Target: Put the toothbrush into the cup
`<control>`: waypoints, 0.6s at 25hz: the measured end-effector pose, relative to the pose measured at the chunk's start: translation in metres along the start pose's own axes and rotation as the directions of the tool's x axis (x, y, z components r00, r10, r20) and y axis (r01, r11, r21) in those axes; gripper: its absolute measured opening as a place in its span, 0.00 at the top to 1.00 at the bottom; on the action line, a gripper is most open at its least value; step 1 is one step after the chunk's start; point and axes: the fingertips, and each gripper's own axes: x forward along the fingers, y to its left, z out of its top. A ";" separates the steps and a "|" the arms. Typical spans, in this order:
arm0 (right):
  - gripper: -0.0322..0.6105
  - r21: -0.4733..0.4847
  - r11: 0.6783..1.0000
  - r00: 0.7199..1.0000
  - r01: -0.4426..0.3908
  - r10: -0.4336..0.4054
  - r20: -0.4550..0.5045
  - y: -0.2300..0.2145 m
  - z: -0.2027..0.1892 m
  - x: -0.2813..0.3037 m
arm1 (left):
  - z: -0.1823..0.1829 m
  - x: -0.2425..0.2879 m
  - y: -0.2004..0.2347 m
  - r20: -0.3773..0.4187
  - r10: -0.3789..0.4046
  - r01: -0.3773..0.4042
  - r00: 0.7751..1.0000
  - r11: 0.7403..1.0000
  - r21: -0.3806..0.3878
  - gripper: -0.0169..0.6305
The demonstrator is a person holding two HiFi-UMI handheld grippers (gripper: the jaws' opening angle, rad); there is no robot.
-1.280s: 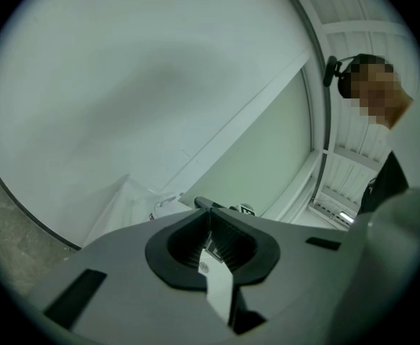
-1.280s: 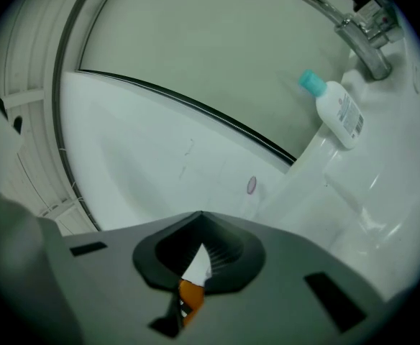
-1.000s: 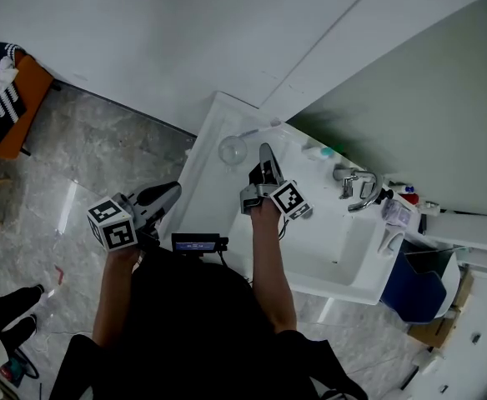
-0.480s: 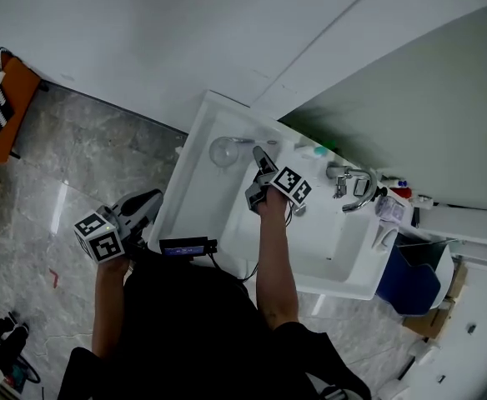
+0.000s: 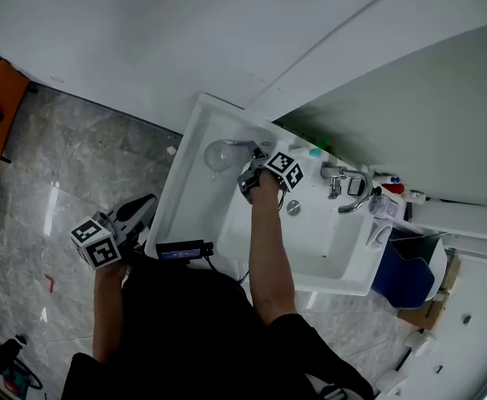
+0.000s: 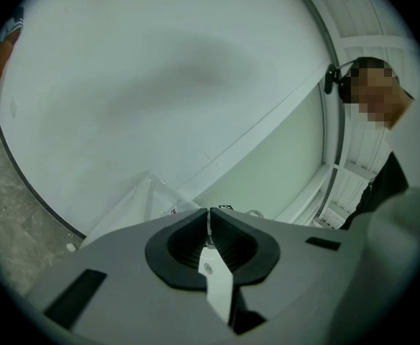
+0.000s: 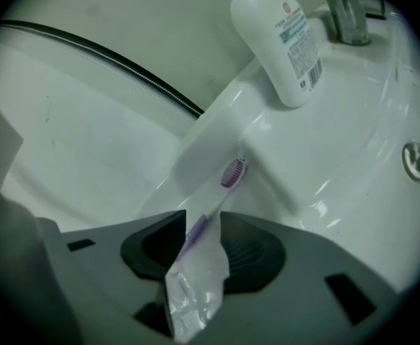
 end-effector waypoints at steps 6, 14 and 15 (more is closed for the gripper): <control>0.72 -0.002 0.990 0.990 0.141 -0.141 -0.025 0.001 0.001 0.014 | 0.004 0.003 0.011 0.011 -0.018 0.018 1.000 0.999 -0.038 0.94; 0.74 -0.175 0.905 0.914 0.387 -0.402 -0.053 -0.001 0.001 0.021 | 0.007 0.020 0.019 -0.017 -0.078 0.077 0.997 0.996 -0.031 0.94; 0.75 -0.191 0.895 0.906 0.403 -0.419 -0.050 -0.002 0.002 0.021 | 0.008 0.022 0.019 -0.019 -0.090 0.089 0.996 0.996 -0.022 0.94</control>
